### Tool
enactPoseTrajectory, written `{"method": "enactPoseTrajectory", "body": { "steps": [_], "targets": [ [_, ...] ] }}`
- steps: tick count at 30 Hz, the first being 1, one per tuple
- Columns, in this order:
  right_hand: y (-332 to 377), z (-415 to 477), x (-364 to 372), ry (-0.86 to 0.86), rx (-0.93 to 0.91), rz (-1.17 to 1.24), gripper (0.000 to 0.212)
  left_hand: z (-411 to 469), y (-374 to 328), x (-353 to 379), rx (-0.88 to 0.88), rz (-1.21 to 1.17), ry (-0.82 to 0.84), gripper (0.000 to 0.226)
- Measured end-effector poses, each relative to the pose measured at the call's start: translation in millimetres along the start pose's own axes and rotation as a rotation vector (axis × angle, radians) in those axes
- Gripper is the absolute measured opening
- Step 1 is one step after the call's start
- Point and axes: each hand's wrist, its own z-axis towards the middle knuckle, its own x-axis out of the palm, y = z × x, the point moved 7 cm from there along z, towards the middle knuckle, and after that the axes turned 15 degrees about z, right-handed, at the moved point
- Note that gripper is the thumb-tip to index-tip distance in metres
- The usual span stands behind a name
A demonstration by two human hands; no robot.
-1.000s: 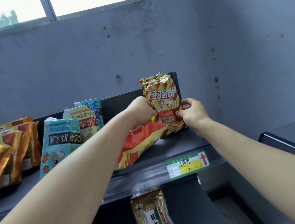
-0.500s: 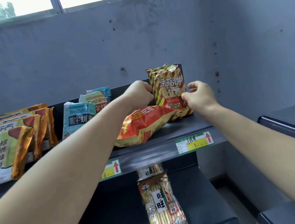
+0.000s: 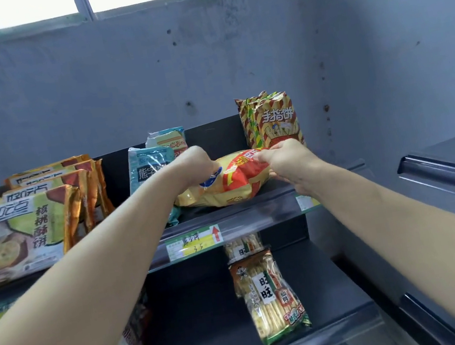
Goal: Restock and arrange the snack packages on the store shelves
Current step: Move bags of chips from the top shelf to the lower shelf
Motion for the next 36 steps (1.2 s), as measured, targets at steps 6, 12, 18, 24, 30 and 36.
{"method": "enactPoseTrajectory", "body": {
  "steps": [6, 12, 18, 24, 30, 36],
  "targets": [
    [-6.0, -17.3, 22.6, 0.001, 0.215, 0.227, 0.039, -8.8, 10.4, 13.1, -0.034, -0.113, 0.162, 0.051],
    [5.0, -30.8, 23.3, -0.041, 0.196, 0.225, 0.024, -13.0, 11.9, -10.3, -0.018, -0.353, 0.012, 0.035],
    [13.0, -49.3, 12.1, -0.005, 0.163, 0.217, 0.053, -35.1, 8.7, -23.3, 0.034, -0.539, 0.020, 0.024],
    [23.3, -79.5, -1.8, 0.087, 0.057, 0.155, 0.065, -66.6, 2.5, -24.7, 0.148, -0.645, 0.092, 0.024],
    [52.0, -128.1, -11.5, 0.193, -0.047, -0.030, 0.075, -94.5, -9.0, -43.7, 0.423, -0.289, -0.063, 0.072],
    [64.6, -167.5, 15.7, 0.467, -0.017, -0.533, 0.056, -152.7, -14.9, -41.8, 0.691, 0.009, 0.226, 0.078]
  ]
}}
